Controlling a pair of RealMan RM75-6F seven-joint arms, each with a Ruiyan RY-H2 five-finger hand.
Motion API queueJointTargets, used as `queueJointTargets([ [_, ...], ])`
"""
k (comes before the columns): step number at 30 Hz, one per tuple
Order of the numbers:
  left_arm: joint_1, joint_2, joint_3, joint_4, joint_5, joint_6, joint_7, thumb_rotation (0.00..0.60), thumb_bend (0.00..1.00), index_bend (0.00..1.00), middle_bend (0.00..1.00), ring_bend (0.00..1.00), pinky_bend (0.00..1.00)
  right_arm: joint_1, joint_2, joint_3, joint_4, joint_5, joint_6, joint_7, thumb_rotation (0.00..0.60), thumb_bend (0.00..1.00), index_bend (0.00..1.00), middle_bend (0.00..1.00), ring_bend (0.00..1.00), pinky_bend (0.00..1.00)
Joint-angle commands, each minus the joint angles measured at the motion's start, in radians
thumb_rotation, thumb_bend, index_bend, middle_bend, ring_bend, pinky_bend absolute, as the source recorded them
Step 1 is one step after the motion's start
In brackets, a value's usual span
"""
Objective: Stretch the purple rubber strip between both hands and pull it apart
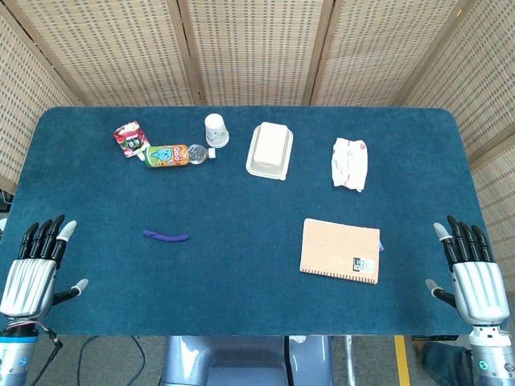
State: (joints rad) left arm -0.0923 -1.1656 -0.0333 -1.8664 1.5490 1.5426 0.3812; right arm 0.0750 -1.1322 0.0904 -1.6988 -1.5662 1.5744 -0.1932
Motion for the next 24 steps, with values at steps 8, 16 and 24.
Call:
queueJointTargets([
  [8, -0.051, -0.017, -0.031, 0.027, -0.055, -0.087, -0.038, 0.600, 0.00, 0.00, 0.00, 0.00, 0.00, 0.002, 0.000, 0.000, 0.001, 0.007, -0.009, 0.007, 0.600, 0.00, 0.02, 0.00, 0.00, 0.00],
  [16, -0.249, -0.112, -0.140, 0.233, -0.190, -0.351, -0.073, 0.600, 0.02, 0.25, 0.00, 0.00, 0.00, 0.012, -0.009, 0.006, 0.006, 0.026, -0.031, -0.010, 0.600, 0.00, 0.03, 0.00, 0.00, 0.00],
  [24, -0.385, -0.194, -0.170, 0.378, -0.287, -0.541, -0.030, 0.600, 0.21, 0.39, 0.00, 0.00, 0.00, 0.019, -0.019, 0.015, 0.018, 0.059, -0.051, -0.021, 0.600, 0.00, 0.03, 0.00, 0.00, 0.00],
])
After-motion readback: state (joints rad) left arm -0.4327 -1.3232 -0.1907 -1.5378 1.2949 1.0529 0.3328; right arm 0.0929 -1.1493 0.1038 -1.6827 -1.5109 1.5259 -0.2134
